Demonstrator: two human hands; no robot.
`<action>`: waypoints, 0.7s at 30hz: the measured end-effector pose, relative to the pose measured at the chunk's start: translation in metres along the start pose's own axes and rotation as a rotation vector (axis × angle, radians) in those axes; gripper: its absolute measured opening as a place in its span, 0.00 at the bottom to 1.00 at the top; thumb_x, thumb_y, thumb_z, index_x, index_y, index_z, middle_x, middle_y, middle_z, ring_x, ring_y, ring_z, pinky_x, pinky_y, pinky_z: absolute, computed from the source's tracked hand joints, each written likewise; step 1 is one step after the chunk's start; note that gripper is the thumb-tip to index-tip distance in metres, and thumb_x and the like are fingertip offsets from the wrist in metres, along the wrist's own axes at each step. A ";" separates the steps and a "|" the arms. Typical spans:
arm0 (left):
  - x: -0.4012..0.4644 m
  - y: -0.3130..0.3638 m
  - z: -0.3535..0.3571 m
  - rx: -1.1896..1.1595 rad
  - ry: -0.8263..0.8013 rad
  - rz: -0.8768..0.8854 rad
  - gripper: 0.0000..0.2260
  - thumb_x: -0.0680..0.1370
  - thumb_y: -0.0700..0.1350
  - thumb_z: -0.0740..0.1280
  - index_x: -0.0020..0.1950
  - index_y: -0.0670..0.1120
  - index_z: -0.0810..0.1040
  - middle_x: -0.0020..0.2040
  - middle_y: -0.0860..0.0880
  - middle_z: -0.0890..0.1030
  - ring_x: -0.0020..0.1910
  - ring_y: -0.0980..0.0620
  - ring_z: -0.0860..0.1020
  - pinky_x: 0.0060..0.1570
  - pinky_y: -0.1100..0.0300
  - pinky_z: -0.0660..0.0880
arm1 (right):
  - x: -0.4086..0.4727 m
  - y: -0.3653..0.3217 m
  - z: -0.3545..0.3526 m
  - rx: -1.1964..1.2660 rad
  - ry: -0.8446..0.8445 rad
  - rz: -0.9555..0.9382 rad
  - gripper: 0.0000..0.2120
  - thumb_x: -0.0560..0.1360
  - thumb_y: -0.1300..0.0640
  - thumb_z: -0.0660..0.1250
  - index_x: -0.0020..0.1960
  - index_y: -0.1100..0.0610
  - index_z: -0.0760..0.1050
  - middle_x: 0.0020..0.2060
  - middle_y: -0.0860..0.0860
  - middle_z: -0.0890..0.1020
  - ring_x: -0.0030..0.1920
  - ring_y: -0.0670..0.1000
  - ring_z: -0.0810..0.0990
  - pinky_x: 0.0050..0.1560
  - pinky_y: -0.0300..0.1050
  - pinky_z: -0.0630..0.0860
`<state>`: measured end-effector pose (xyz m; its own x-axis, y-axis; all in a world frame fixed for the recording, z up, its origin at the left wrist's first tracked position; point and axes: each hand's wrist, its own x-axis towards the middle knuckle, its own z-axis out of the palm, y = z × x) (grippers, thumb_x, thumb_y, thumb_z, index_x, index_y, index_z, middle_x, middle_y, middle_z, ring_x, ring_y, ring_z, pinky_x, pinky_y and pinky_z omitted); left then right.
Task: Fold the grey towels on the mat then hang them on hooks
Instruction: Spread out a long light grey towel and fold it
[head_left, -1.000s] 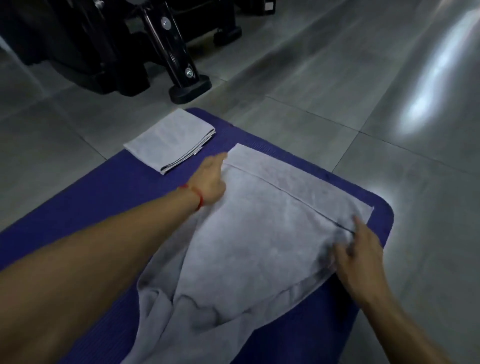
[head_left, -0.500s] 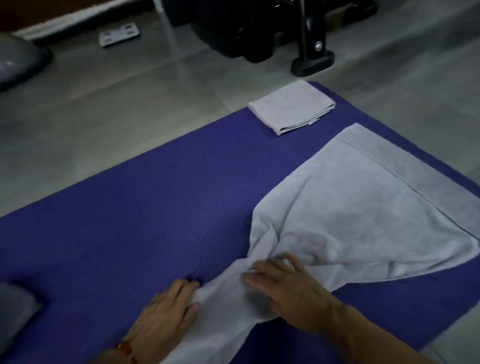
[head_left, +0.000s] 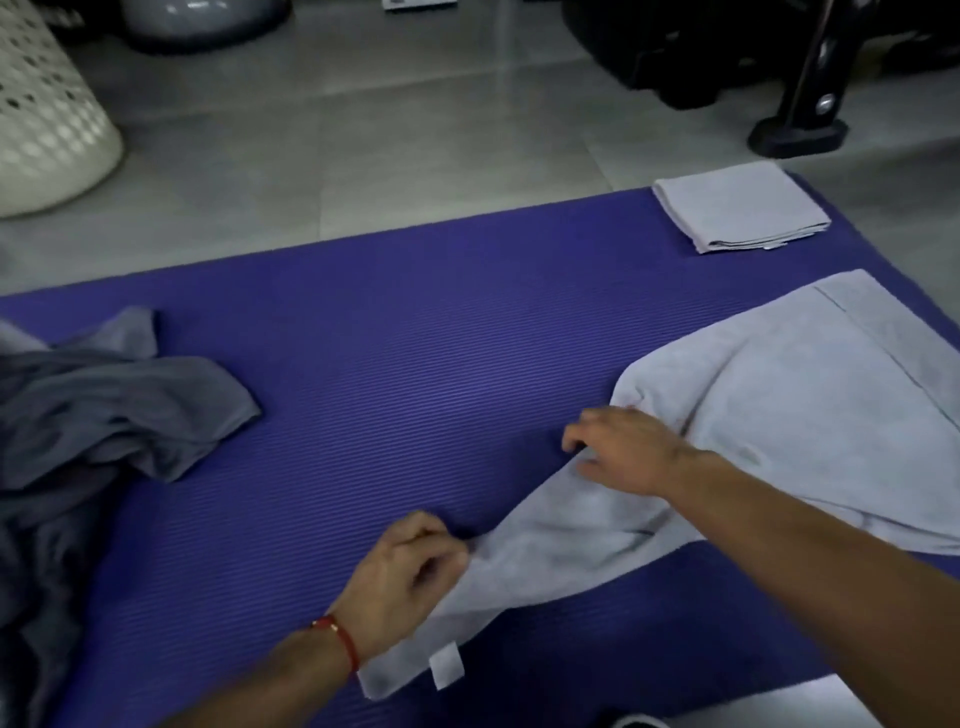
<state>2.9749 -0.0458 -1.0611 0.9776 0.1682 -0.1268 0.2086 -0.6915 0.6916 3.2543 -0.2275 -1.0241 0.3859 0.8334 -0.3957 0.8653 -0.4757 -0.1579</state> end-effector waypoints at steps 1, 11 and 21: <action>-0.005 -0.001 0.002 -0.027 0.024 -0.048 0.20 0.81 0.65 0.55 0.51 0.56 0.82 0.51 0.62 0.75 0.51 0.59 0.76 0.54 0.64 0.72 | 0.002 -0.006 0.007 -0.038 -0.050 -0.053 0.17 0.80 0.48 0.63 0.68 0.46 0.72 0.60 0.46 0.76 0.63 0.50 0.75 0.62 0.47 0.70; -0.014 -0.003 0.007 0.369 -0.101 -0.304 0.19 0.76 0.65 0.56 0.58 0.58 0.77 0.52 0.60 0.75 0.57 0.56 0.71 0.55 0.59 0.66 | -0.003 -0.021 0.004 -0.213 -0.252 -0.133 0.07 0.81 0.51 0.63 0.57 0.49 0.70 0.57 0.46 0.71 0.47 0.49 0.71 0.52 0.46 0.63; 0.022 -0.017 -0.051 0.021 0.534 -0.360 0.09 0.78 0.40 0.68 0.47 0.49 0.69 0.44 0.52 0.74 0.41 0.55 0.72 0.38 0.56 0.68 | 0.022 -0.016 -0.022 0.031 0.250 -0.176 0.26 0.75 0.53 0.67 0.71 0.48 0.66 0.65 0.46 0.70 0.62 0.52 0.75 0.61 0.51 0.72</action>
<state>2.9909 0.0058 -1.0394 0.6985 0.7151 0.0266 0.5270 -0.5392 0.6569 3.2559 -0.1958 -1.0105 0.3009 0.9454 -0.1254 0.9171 -0.3229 -0.2338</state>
